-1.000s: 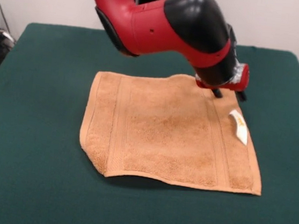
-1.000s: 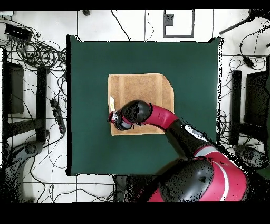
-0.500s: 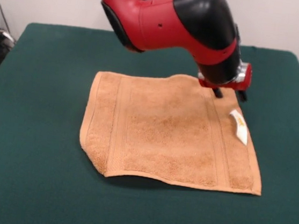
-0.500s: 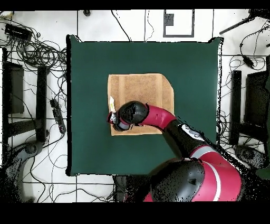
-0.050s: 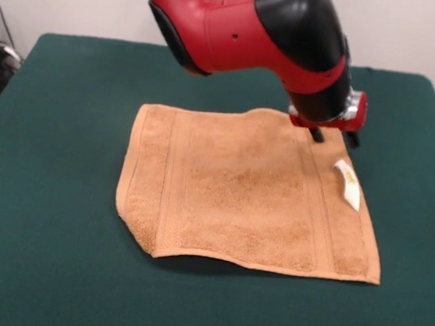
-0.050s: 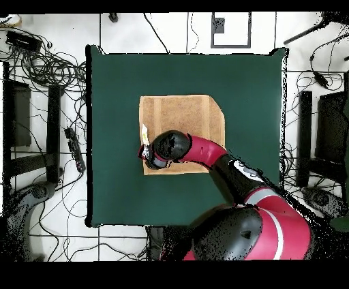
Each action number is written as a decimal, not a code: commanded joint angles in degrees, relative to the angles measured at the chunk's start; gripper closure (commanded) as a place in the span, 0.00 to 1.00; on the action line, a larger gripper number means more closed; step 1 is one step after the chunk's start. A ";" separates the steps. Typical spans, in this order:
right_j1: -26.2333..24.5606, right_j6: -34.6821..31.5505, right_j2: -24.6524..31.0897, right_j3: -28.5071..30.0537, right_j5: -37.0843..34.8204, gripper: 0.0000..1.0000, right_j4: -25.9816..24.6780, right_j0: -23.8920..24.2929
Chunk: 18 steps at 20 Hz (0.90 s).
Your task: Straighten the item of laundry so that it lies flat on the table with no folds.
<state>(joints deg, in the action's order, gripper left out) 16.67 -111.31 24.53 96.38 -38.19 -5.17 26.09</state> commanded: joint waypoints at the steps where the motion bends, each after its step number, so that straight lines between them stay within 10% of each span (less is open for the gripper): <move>1: -17.69 -6.19 0.56 5.93 17.99 0.00 -2.46 -3.97; 18: -24.96 4.44 7.34 7.22 14.27 0.00 -3.80 4.58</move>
<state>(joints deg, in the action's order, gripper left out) 11.55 -111.31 30.12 97.85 -38.23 -3.01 35.13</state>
